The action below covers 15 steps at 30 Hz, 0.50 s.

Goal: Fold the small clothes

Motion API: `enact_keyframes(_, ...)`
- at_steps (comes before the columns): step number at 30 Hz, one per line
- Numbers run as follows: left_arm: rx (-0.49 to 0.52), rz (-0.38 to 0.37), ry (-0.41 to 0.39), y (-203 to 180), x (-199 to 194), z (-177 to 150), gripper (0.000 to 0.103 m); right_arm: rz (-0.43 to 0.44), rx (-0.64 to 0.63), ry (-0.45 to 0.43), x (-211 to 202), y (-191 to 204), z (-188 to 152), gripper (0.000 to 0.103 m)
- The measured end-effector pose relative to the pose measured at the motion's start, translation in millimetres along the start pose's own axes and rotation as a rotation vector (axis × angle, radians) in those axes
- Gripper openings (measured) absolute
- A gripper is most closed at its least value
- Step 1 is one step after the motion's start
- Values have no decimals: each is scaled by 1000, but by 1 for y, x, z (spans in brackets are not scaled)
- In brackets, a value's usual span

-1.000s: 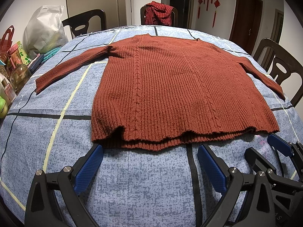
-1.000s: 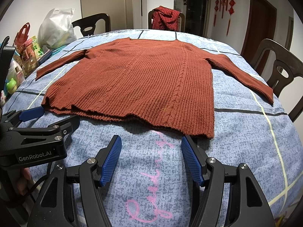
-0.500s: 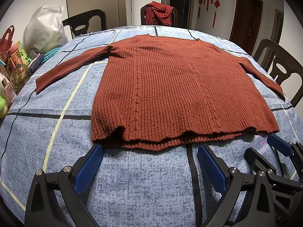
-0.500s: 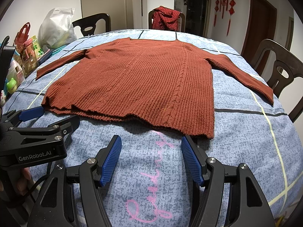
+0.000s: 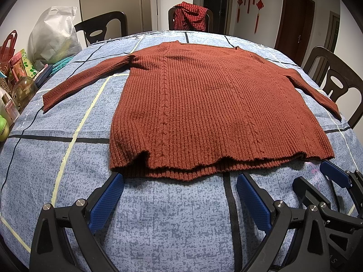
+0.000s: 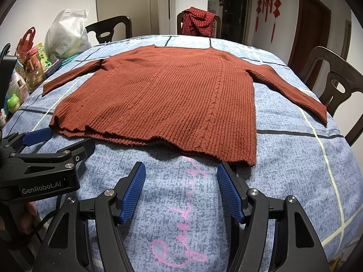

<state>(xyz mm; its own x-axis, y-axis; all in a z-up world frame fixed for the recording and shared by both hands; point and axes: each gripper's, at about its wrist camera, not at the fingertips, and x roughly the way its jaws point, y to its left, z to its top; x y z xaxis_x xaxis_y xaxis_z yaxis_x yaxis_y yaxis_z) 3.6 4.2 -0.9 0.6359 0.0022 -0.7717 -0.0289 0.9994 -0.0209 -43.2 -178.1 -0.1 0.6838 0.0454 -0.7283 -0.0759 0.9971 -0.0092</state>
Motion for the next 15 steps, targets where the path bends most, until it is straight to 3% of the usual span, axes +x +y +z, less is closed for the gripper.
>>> enact_keyframes(11, -6, -16, -1, -2, -6, -1, 101, 16, -20, 12, 0, -2, 0, 66)
enact_keyframes(15, -7, -67, 9, 2, -8, 1, 101, 47, -21, 32, -2, -4, 2, 66)
